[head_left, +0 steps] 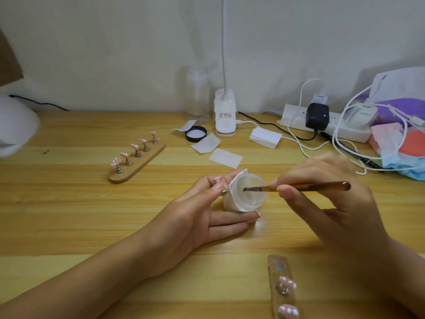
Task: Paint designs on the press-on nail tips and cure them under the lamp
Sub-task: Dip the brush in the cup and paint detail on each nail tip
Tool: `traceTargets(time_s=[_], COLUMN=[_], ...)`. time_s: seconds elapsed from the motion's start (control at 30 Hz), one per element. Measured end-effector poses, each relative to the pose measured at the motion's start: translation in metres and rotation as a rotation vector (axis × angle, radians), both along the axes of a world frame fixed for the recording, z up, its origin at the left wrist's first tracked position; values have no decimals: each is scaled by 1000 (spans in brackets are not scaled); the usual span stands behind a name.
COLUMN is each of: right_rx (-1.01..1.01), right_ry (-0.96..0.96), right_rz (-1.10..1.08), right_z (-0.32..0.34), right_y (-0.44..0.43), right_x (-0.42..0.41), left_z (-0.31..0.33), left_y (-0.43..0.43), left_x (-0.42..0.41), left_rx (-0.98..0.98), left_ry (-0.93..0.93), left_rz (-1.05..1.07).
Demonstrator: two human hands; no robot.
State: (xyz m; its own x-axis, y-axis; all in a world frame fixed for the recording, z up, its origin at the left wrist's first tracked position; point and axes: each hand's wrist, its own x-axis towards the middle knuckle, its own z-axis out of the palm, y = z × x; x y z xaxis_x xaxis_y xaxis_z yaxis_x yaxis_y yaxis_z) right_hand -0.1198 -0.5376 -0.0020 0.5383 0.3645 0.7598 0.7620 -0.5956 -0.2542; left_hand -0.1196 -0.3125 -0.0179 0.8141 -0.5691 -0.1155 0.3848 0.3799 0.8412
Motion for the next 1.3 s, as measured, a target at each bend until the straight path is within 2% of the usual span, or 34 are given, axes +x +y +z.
traceTargets(time_s=[0.2, 0.33, 0.43, 0.6, 0.8, 1.13, 1.3], right_rx=[-69, -40, 79, 464, 684, 826, 853], right_ry=[-20, -2, 56, 299, 449, 581, 608], right_rz=[-33, -20, 28, 95, 36, -50, 87], right_z=[-1, 2, 2, -4, -8, -15, -14], right_y=[2, 1, -3, -13, -17, -29, -29], right_x=[2, 3, 2, -3, 6, 17, 17], left_z=[1, 3, 3, 1, 3, 4, 4], left_y=[0, 0, 0, 3, 1, 2, 2], left_x=[1, 1, 1, 3, 2, 2, 2], left_rx=[-13, -17, -24, -48, -57, -74, -76], left_ry=[10, 10, 21, 79, 92, 105, 106], left_rz=[-29, -30, -33, -32, -7, -17, -17])
